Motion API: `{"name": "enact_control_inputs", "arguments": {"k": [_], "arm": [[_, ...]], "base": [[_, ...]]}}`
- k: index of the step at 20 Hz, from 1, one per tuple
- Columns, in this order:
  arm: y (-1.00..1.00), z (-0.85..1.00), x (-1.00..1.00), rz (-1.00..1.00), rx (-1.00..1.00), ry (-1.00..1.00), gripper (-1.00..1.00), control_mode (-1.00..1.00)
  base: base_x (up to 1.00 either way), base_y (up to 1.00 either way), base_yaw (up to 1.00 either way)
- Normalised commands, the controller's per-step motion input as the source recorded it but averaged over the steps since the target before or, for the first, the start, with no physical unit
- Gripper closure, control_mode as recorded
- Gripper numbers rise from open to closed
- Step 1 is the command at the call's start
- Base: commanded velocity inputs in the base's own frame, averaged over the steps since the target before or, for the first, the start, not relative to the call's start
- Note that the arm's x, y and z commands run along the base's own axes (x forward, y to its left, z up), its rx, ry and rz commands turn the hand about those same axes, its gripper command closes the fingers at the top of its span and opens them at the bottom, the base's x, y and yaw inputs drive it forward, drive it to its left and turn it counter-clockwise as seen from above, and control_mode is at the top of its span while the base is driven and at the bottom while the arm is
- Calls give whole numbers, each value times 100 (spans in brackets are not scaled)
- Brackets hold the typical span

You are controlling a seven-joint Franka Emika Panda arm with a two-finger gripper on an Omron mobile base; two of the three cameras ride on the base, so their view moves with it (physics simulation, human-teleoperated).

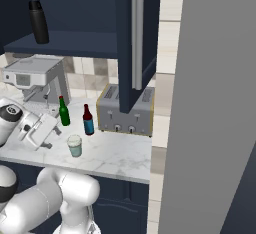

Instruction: Sort all alcoholic drinks to one cabinet, and non-alcoholic drinks to the other.

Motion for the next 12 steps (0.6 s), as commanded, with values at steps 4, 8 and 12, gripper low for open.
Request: {"name": "enact_control_inputs", "arguments": {"k": [4,8,12], "arm": [[-2,-8,12,0,0,0,-100,-100],[0,-8,13,0,0,0,-100,-100],[0,-8,16,0,-1,0,-100,-100]], "base": [[0,0,0],[0,0,0],[0,0,0]]}}
